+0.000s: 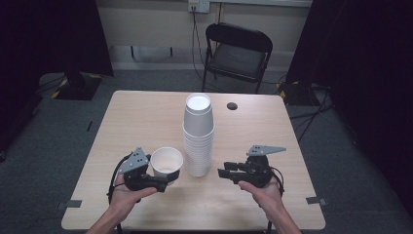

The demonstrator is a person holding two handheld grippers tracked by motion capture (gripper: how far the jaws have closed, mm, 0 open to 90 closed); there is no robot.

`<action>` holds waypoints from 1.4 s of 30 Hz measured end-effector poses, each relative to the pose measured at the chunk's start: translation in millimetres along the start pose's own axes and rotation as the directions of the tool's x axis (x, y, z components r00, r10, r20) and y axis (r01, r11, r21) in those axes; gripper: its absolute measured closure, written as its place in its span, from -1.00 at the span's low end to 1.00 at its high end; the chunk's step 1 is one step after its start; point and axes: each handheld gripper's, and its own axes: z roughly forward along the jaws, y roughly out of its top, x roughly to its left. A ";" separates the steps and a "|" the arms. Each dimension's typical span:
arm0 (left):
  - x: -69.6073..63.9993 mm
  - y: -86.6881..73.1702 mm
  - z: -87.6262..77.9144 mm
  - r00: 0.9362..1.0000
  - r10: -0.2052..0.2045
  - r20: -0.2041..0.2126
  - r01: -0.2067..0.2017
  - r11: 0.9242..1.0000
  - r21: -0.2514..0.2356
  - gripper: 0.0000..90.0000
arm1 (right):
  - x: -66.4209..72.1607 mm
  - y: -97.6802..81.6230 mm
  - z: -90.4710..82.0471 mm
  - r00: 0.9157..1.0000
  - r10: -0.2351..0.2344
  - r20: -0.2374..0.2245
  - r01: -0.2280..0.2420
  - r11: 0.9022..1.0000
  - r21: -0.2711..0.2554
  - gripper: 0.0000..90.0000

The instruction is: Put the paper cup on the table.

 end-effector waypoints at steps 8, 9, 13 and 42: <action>15.0 4.7 -4.1 0.998 -0.024 -0.060 0.023 1.000 -0.015 -0.72 | -11.7 -19.1 -12.2 0.998 0.009 0.061 -0.008 1.000 -0.018 0.17; 18.5 4.9 -4.9 0.998 -0.023 -0.066 0.022 0.999 -0.024 -0.72 | -12.9 -21.2 -13.3 0.998 0.007 0.069 -0.006 1.000 -0.022 0.16; 29.7 5.9 -7.4 0.994 -0.044 -0.104 0.043 0.999 -0.017 -0.72 | -17.4 -28.3 -18.2 0.996 0.012 0.084 -0.009 0.999 -0.042 0.10; 119.9 -0.5 44.0 0.948 -0.075 -0.309 0.082 0.997 0.009 -0.72 | -41.0 -60.1 -24.9 0.982 0.056 0.180 -0.049 0.998 -0.047 0.02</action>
